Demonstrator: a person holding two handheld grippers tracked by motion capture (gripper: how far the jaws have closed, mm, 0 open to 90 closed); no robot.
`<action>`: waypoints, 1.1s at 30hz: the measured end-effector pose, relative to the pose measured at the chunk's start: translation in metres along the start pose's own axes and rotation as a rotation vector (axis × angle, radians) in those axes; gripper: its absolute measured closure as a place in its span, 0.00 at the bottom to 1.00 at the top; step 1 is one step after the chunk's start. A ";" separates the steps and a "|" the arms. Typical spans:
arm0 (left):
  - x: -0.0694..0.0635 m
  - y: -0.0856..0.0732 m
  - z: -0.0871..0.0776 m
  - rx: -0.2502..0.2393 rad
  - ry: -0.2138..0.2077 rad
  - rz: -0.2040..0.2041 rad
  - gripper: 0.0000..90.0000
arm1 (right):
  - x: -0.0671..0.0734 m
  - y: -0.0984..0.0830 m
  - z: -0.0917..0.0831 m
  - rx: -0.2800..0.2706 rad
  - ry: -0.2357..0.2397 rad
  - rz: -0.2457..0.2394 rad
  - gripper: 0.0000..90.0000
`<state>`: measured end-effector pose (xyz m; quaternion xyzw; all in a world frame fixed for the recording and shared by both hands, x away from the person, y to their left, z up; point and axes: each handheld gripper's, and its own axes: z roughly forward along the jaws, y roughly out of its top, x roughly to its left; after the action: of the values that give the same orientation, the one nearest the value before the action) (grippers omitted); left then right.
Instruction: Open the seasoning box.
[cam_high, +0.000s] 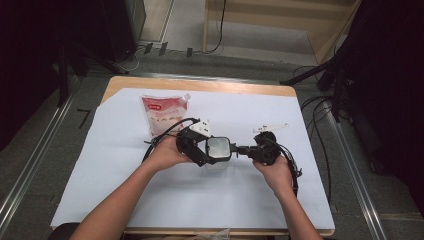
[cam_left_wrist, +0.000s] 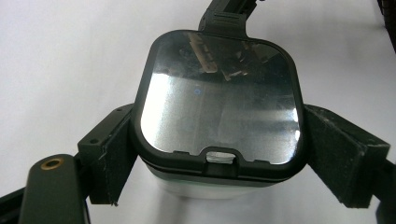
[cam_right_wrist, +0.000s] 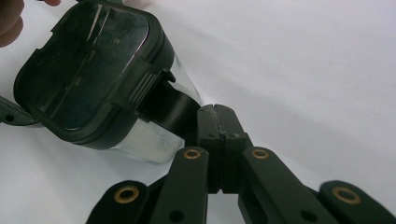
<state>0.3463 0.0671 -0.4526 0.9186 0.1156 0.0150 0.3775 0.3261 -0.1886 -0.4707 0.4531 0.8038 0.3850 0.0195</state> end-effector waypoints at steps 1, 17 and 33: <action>0.000 0.000 0.000 0.001 0.000 0.000 0.20 | 0.000 0.000 0.000 -0.001 0.001 -0.003 1.00; -0.001 0.003 -0.004 -0.005 0.004 0.016 0.20 | 0.002 0.000 0.001 0.004 0.007 -0.008 1.00; -0.002 0.013 -0.013 -0.034 -0.004 -0.015 0.21 | 0.004 0.000 0.001 0.011 0.011 -0.007 1.00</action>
<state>0.3455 0.0663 -0.4341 0.9112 0.1214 0.0125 0.3934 0.3242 -0.1854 -0.4704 0.4483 0.8077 0.3828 0.0141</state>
